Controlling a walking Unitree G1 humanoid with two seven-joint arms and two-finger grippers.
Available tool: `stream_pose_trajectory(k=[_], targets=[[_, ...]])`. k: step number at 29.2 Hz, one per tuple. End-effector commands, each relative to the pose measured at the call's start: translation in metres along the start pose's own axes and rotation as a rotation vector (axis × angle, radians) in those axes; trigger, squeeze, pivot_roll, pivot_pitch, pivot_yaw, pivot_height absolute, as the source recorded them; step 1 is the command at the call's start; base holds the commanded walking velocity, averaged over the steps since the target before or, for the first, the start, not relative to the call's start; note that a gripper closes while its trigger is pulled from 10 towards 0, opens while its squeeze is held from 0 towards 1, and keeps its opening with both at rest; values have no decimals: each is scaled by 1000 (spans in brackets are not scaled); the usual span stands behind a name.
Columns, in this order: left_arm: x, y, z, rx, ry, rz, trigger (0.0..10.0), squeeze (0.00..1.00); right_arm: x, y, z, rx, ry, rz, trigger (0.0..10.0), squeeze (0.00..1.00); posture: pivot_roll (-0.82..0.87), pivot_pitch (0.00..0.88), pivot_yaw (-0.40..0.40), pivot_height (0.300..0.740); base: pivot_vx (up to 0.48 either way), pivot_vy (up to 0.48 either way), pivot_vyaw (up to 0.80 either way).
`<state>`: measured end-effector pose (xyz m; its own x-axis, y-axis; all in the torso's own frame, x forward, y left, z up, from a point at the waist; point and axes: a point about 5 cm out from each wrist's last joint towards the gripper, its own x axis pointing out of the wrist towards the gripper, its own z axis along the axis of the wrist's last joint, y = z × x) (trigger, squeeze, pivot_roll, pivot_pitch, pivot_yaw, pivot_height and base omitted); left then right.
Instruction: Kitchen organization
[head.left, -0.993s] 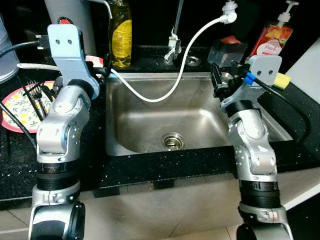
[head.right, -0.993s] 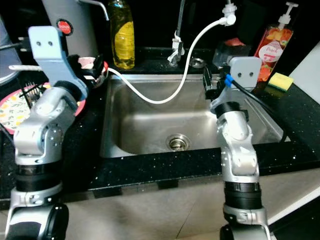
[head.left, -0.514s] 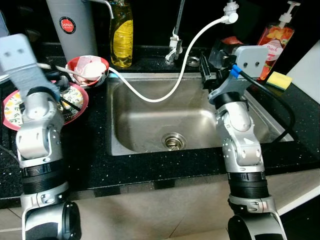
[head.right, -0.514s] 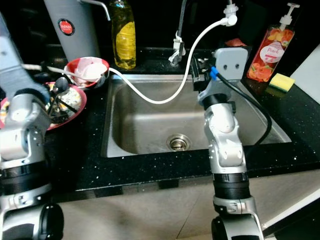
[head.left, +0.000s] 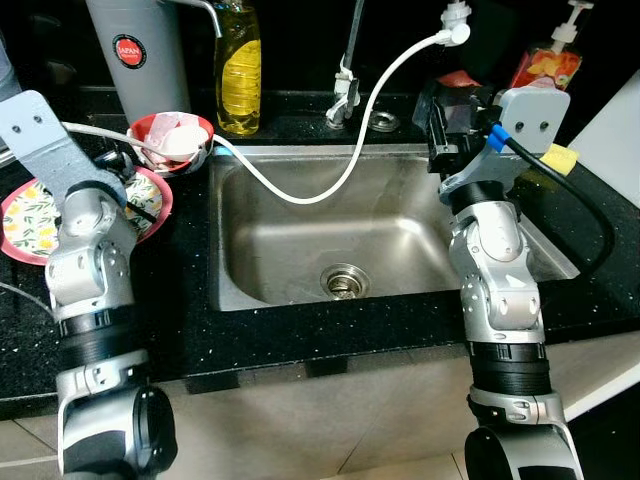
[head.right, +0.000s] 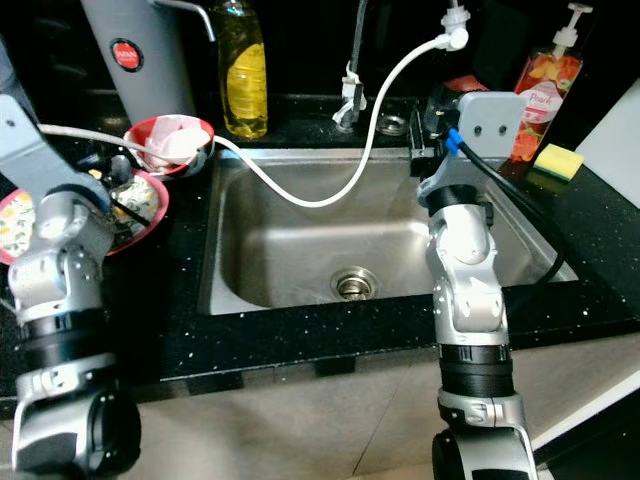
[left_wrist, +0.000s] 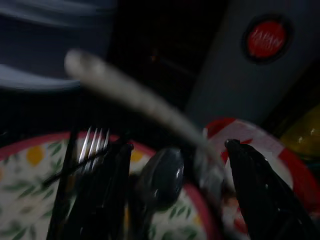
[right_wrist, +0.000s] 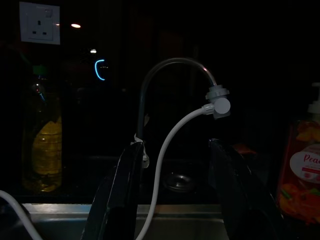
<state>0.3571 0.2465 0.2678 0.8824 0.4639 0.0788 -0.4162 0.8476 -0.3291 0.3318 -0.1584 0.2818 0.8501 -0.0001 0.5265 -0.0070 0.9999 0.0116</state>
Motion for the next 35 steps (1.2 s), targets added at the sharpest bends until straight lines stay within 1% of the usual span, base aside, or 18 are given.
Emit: stream_pose_trajectory(k=[1, 5, 6, 9, 10, 11, 12, 13, 14, 21, 26, 28, 29, 31, 32, 33, 34, 35], targets=[[10, 3, 6, -8, -20, 3, 10000, 0, 2, -1, 2, -9, -12, -6, 10000, 0, 77, 0, -51, 740, 0, 0, 0], [22, 5, 15, -10, -44, 16, 10000, 0, 3, -1, 3, -8, -15, -7, 10000, 0, 71, 0, -46, 740, 0, 0, 0], [22, 5, 15, -10, -44, 16, 10000, 0, 3, -1, 3, -8, -15, -7, 10000, 0, 71, 0, -46, 740, 0, 0, 0], [32, 12, 22, -32, -54, 45, 10000, 0, 1, 1, 1, -3, -9, -1, 10000, 0, 69, 0, -54, 740, 0, 0, 0], [32, 12, 22, -32, -54, 45, 10000, 0, 1, 1, 1, -3, -9, -1, 10000, 0, 69, 0, -54, 740, 0, 0, 0], [34, 14, 23, -46, -54, 53, 8706, 0, 1, 2, 0, -1, -6, 3, 10000, 0, 70, 0, -55, 740, 0, 0, 0], [36, 16, 23, -63, -49, 61, 2549, 0, 0, 3, 0, 1, -5, 8, 10000, 0, 69, 0, -59, 740, 0, 0, 0], [36, 16, 23, -63, -49, 61, 2549, 0, 0, 3, 0, 1, -5, 8, 10000, 0, 69, 0, -59, 740, 0, 0, 0], [36, 18, 22, -72, -44, 65, 0, 0, 0, 4, 0, 2, -5, 12, 10000, 0, 71, 0, -60, 740, 0, 0, 0], [34, 23, 17, -77, -50, 77, 0, 0, 0, 5, 0, 8, -4, 12, 10000, 0, 71, 0, -57, 740, 0, 0, 0], [32, 20, 16, -100, -57, 91, 0, 0, -1, 5, -1, 11, -1, 14, 10000, 0, 68, 0, -54, 740, 0, 0, 0], [32, 21, 16, -121, -64, 114, 0, 0, -1, 6, -2, 14, 4, 13, 10000, 0, 68, 0, -54, 740, 0, 0, 0], [31, 20, 20, -115, -92, 114, 0, 0, -1, 6, -2, 15, 6, 16, 10000, 0, 68, 0, -54, 740, 0, 0, 0], [27, 16, 33, -97, -182, 70, 0, 0, -1, 7, -2, 17, 5, 23, 10000, 0, 66, 0, -62, 740, 0, 0, 0], [24, 11, 45, -71, -259, 20, 0, 0, -1, 8, -2, 19, 7, 25, 10000, 0, 66, 0, -62, 740, 0, 0, 0], [21, 8, 55, -53, -316, -11, 2275, 0, -1, 8, -3, 21, 10, 25, 10000, 0, 66, 0, -62, 740, 0, 0, 0], [19, 6, 62, -46, -353, -29, 4745, 0, -1, 9, -3, 22, 12, 26, 10000, 0, 66, 0, -62, 740, 0, 0, 0], [16, 4, 71, -43, -404, -55, 10000, 0, -1, 9, -3, 22, 13, 29, 10000, 0, 75, 0, -69, 740, 0, 0, 0]])
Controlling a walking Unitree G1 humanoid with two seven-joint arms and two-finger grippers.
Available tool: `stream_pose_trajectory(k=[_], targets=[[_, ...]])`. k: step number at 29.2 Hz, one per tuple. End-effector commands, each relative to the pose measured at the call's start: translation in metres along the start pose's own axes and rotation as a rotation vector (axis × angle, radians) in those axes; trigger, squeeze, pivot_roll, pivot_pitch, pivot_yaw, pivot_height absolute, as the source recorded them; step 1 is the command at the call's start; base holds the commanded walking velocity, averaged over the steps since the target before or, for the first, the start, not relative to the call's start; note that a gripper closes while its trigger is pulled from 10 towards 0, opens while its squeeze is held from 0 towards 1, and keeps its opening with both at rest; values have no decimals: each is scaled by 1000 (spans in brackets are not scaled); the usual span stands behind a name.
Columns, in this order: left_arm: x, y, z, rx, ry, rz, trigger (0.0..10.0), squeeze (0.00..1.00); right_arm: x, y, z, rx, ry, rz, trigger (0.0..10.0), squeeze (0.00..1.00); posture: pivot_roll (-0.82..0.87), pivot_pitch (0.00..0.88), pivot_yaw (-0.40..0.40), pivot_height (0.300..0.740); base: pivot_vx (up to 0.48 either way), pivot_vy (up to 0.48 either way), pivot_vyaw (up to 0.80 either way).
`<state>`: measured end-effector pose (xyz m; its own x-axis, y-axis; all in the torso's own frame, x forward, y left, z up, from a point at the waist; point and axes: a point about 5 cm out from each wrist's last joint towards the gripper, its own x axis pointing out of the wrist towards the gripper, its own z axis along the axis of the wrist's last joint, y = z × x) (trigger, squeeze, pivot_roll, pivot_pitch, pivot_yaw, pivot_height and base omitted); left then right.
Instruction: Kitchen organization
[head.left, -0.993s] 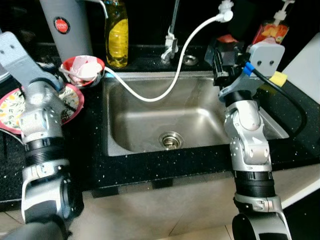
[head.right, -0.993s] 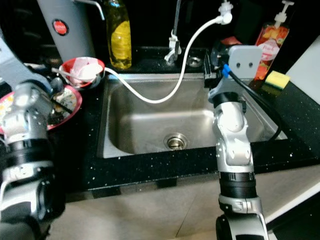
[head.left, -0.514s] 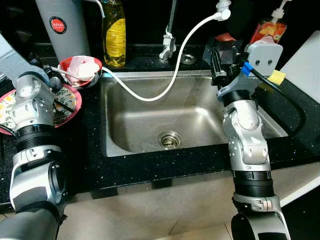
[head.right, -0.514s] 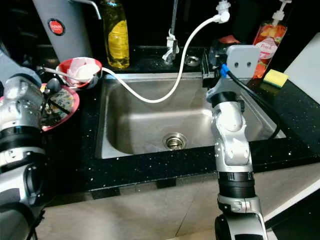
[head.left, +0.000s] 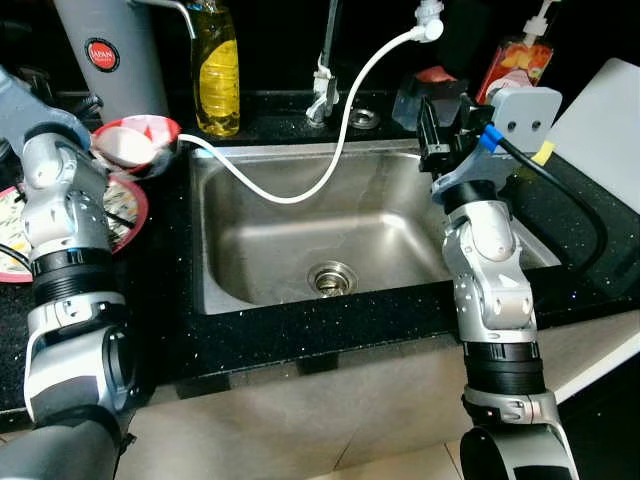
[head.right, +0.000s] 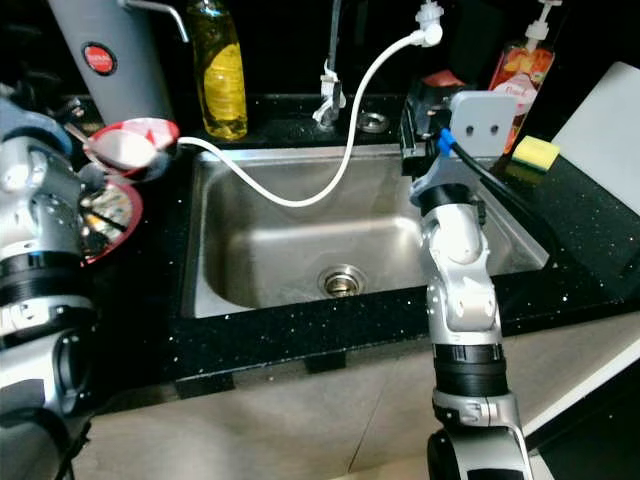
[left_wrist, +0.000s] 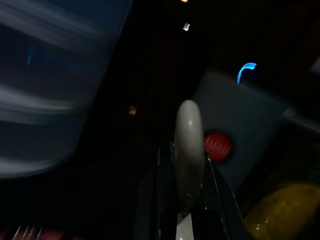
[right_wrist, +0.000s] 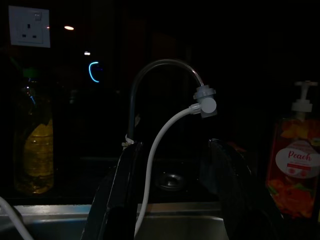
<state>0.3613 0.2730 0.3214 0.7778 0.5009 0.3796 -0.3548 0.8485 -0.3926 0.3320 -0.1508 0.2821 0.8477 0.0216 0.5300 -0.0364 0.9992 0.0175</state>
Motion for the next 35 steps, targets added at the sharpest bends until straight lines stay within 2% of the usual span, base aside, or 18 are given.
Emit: stream_pose_trajectory(k=[1, 4, 7, 8, 9, 13, 14, 15, 17, 21, 22, 23, 25, 28, 31, 32, 34, 35], targets=[[1, -2, 22, 39, -111, -44, 10000, 0, -1, 2, -3, 2, 16, 10, 10000, 0, 75, 0, -69, 740, 0, 0, 0], [1, -12, 39, 73, -171, -175, 10000, 0, -1, 3, -4, 7, 16, 9, 10000, 0, 81, 0, -72, 740, 0, 0, 0], [1, -21, 40, 101, -141, -289, 10000, 0, -1, 3, -4, 9, 15, 7, 10000, 0, 81, 0, -64, 740, 0, 0, 0], [1, -21, 40, 101, -141, -289, 10000, 0, -1, 3, -4, 9, 15, 7, 10000, 0, 81, 0, -64, 740, 0, 0, 0], [-3, -28, 40, 133, -134, -391, 10000, 0, -2, 3, -4, 11, 18, 2, 10000, 0, 81, 0, -63, 740, 0, 0, 0], [-9, -34, 44, 211, -166, -473, 10000, 0, -3, 3, -4, 8, 17, 0, 10000, 0, 76, 0, -50, 740, 0, 0, 0], [-12, -36, 44, 303, -193, -501, 10000, 0, -4, 2, -4, 7, 17, -3, 10000, 0, 76, 0, -50, 740, 0, 0, 0], [-12, -36, 44, 303, -193, -501, 10000, 0, -4, 2, -4, 7, 17, -3, 10000, 0, 76, 0, -50, 740, 0, 0, 0], [-17, -36, 36, 583, -208, -558, 10000, 0, -5, -1, -5, 3, 24, -13, 10000, 0, 81, 0, -55, 740, 0, 0, 0], [-22, -34, 22, 627, -185, -598, 10000, 0, -4, -1, -6, 3, 25, -11, 10000, 0, 82, 0, -56, 740, 0, 0, 0], [-22, -32, 14, 659, -156, -604, 10000, 0, -4, 0, -5, 4, 22, -6, 10000, 0, 83, 0, -53, 740, 0, 0, 0], [-22, -31, 9, 732, -150, -602, 10000, 0, -3, 1, -4, 4, 18, -4, 10000, 0, 80, 0, -58, 740, 0, 0, 0], [-24, -27, -7, 796, -108, -630, 10000, 0, -2, 1, -4, 6, 16, -6, 10000, 0, 86, 0, -59, 740, 0, 0, 0], [-26, -25, -18, 810, -79, -650, 10000, 0, -2, 0, -4, 7, 18, -8, 10000, 0, 86, 0, -59, 740, 0, 0, 0], [-28, -18, -41, 862, 11, -667, 10000, 0, -3, 0, -4, 4, 20, -4, 10000, 0, 77, 0, -56, 740, 0, 0, 0], [-28, -14, -49, 814, 66, -651, 10000, 0, -3, 0, -4, 4, 20, -6, 10000, 0, 77, 0, -56, 740, 0, 0, 0], [-28, -14, -51, 783, 85, -649, 10000, 0, -4, 0, -4, 3, 19, -7, 10000, 0, 77, 0, -56, 740, 0, 0, 0], [-27, -12, -51, 681, 118, -614, 10000, 0, -3, 0, -4, 3, 19, -8, 10000, 0, 77, 0, -56, 740, 0, 0, 0]])
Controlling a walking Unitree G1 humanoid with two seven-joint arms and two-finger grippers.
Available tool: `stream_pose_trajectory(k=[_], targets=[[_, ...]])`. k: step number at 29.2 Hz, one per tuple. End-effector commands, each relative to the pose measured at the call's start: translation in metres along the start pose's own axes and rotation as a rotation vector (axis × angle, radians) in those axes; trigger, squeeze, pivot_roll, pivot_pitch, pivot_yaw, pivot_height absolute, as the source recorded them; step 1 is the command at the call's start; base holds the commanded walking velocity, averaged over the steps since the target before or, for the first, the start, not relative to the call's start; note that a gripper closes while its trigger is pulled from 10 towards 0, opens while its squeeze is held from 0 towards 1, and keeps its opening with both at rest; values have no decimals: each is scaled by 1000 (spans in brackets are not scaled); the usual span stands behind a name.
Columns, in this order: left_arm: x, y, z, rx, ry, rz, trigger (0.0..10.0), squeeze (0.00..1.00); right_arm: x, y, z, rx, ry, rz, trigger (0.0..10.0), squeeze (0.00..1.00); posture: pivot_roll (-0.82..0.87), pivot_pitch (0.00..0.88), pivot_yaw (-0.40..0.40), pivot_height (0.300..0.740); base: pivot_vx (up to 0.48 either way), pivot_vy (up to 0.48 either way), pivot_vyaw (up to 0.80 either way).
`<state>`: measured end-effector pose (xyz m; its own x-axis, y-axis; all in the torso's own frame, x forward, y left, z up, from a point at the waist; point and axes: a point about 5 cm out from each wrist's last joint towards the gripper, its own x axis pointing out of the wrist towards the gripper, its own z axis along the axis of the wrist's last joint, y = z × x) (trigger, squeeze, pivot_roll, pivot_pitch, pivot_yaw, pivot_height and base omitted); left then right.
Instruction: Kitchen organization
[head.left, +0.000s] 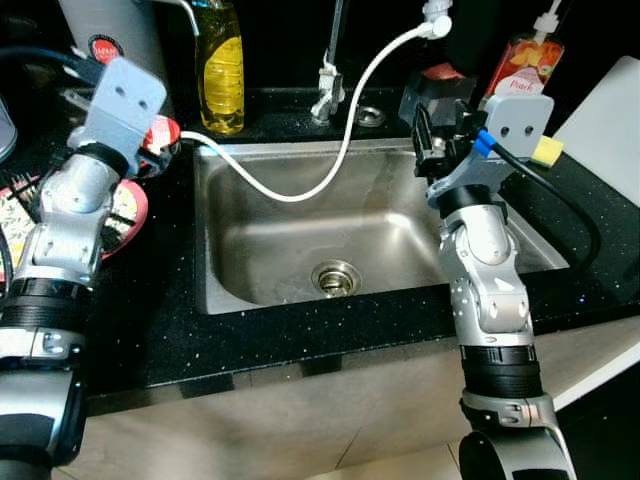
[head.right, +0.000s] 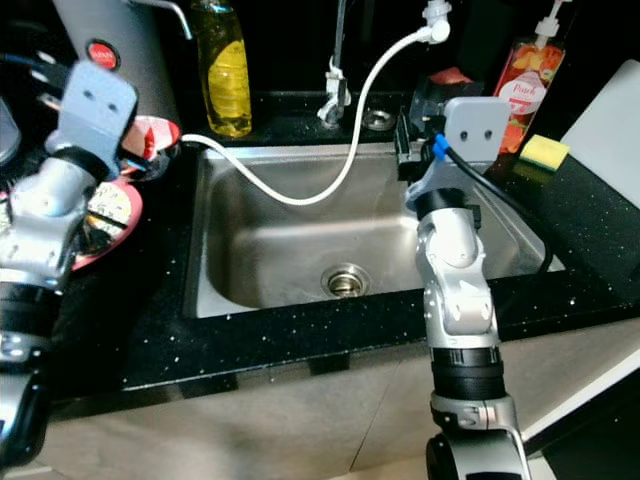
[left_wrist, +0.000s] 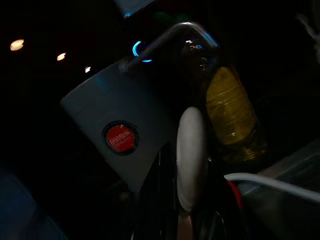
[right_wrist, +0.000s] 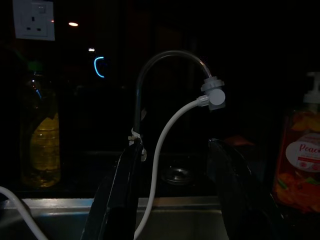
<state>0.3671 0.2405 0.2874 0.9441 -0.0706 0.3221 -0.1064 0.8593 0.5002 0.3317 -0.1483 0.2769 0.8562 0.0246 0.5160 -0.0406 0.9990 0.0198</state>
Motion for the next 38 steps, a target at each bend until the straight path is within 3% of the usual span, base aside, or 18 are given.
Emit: stream_pose_trajectory(k=[1, 3, 5, 7, 9, 11, 13, 14, 16, 17, 18, 26, 28, 31, 32, 33, 35, 38], targets=[[-1, -8, -13, -79, 67, -23, 10000, 0, 0, -3, 0, -1, 2, -11, 10000, 0, 77, 0, -56, 740, 0, 0, 0], [-1, -3, -11, -177, 63, 11, 10000, 0, 0, -2, 1, -1, 0, -10, 10000, 0, 72, 0, -51, 740, 0, 0, 0], [-1, 9, -10, -348, 80, 114, 10000, 0, 0, -3, 0, -1, 2, -12, 10000, 0, 76, 0, -55, 740, 0, 0, 0], [-2, 12, -11, -394, 90, 148, 10000, 0, 0, -3, 0, -1, 3, -13, 10000, 0, 76, 0, -55, 740, 0, 0, 0], [-2, 18, -21, -528, 148, 243, 10000, 0, 0, -2, 0, -1, 5, -9, 10000, 0, 79, 0, -60, 740, 0, 0, 0], [-3, 19, -29, -564, 190, 271, 10000, 0, -1, -1, -1, 0, 7, -3, 10000, 0, 78, 0, -64, 740, 0, 0, 0], [-5, 16, -46, -681, 290, 336, 10000, 0, 0, 2, -1, 3, 8, 11, 10000, 0, 77, 0, -63, 740, 0, 0, 0], [-5, 16, -46, -681, 290, 336, 10000, 0, 0, 2, -1, 3, 8, 11, 10000, 0, 77, 0, -63, 740, 0, 0, 0], [-7, 19, -54, -838, 338, 419, 10000, 0, 1, 2, 0, 2, 5, 12, 10000, 0, 77, 0, -64, 740, 0, 0, 0], [-7, 19, -54, -838, 338, 419, 10000, 0, 1, 2, 0, 2, 5, 12, 10000, 0, 77, 0, -64, 740, 0, 0, 0], [-9, 22, -58, -918, 361, 466, 10000, 0, 1, 2, 0, 2, 5, 11, 10000, 0, 80, 0, -65, 740, 0, 0, 0], [-10, 34, -51, -983, 350, 521, 10000, 0, 1, 3, -1, 4, 4, 16, 10000, 0, 83, 0, -63, 740, 0, 0, 0], [-6, 39, -42, -1048, 291, 520, 10000, 0, 1, 3, -1, 6, 4, 16, 10000, 0, 83, 0, -63, 740, 0, 0, 0], [-2, 51, -22, -1072, 142, 515, 10000, 0, 1, 3, -1, 6, 3, 15, 10000, 0, 83, 0, -63, 740, 0, 0, 0], [-1, 58, -10, -1034, 69, 510, 10000, 0, 1, 3, -1, 6, 3, 14, 10000, 0, 83, 0, -63, 740, 0, 0, 0], [-1, 58, -10, -1034, 69, 510, 10000, 0, 1, 3, -1, 6, 3, 14, 10000, 0, 83, 0, -63, 740, 0, 0, 0], [0, 67, 16, -942, -54, 474, 10000, 0, 0, 2, -1, 4, 5, 11, 10000, 0, 79, 0, -58, 740, 0, 0, 0], [2, 68, 29, -958, -103, 430, 10000, 0, 0, 2, -2, 3, 6, 11, 10000, 0, 79, 0, -58, 740, 0, 0, 0]])
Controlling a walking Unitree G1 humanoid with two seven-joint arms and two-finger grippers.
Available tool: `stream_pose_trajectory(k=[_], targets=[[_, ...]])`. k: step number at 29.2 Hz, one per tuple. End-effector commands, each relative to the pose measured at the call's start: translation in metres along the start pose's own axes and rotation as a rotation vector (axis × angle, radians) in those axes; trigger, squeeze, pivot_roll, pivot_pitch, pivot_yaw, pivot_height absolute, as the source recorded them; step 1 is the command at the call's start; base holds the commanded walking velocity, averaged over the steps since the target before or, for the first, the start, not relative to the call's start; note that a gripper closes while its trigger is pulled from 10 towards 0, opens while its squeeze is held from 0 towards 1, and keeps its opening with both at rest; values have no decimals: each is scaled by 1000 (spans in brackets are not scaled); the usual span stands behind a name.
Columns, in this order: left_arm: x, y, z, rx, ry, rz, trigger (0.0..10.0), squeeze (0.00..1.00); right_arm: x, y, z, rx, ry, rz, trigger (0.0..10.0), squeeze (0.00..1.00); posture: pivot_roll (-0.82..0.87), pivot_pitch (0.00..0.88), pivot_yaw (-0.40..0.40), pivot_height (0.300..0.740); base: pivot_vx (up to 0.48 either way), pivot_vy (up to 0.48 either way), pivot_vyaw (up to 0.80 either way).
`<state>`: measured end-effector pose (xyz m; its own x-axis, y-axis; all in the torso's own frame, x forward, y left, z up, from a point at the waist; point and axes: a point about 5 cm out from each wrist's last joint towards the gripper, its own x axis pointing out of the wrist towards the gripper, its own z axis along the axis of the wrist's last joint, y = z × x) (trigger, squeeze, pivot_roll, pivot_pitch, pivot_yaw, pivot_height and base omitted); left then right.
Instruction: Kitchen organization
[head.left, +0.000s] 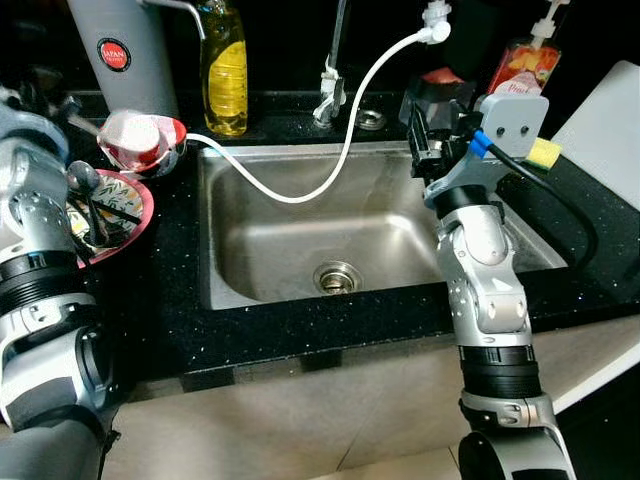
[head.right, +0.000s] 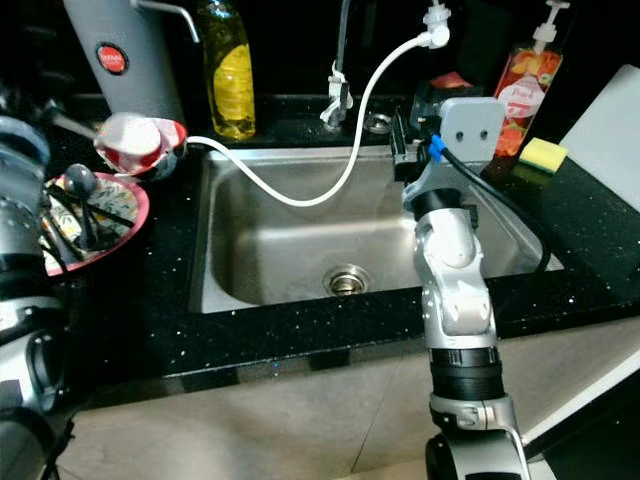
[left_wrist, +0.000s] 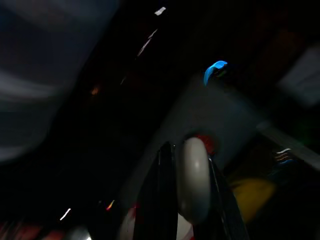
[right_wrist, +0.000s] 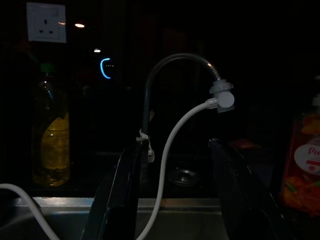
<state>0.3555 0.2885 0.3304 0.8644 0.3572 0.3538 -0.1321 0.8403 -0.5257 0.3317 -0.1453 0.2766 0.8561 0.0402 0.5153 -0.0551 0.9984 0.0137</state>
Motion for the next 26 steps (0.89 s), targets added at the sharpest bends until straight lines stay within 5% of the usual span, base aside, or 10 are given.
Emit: stream_pose_trajectory(k=[1, 8, 16, 18, 20, 26], targets=[[0, -18, 16, -14, -55, -90, 10000, 0, 0, -1, -1, 1, 5, -5, 10000, 0, 81, 0, -59, 740, 0, 0, 0], [-8, -54, 30, -96, -61, -280, 10000, 0, -1, -1, -1, 2, 6, -5, 10000, 0, 82, 0, -57, 740, 0, 0, 0], [-23, -83, 14, -141, 29, -460, 10000, 0, -2, -1, -1, 0, 8, -11, 10000, 0, 79, 0, -50, 740, 0, 0, 0], [-31, -96, -3, -77, 94, -529, 10000, 0, -3, -3, -1, -4, 7, -16, 10000, 0, 79, 0, -43, 740, 0, 0, 0], [-51, -124, -52, 42, 259, -703, 10000, 0, -3, -13, 1, -36, 0, -43, 10000, 0, 75, 0, -32, 740, 0, 0, 0], [-59, -139, -94, -67, 484, -706, 10000, 0, 1, -34, 13, -143, -44, -74, 10000, 0, 59, 0, -20, 740, 0, 0, 0]])
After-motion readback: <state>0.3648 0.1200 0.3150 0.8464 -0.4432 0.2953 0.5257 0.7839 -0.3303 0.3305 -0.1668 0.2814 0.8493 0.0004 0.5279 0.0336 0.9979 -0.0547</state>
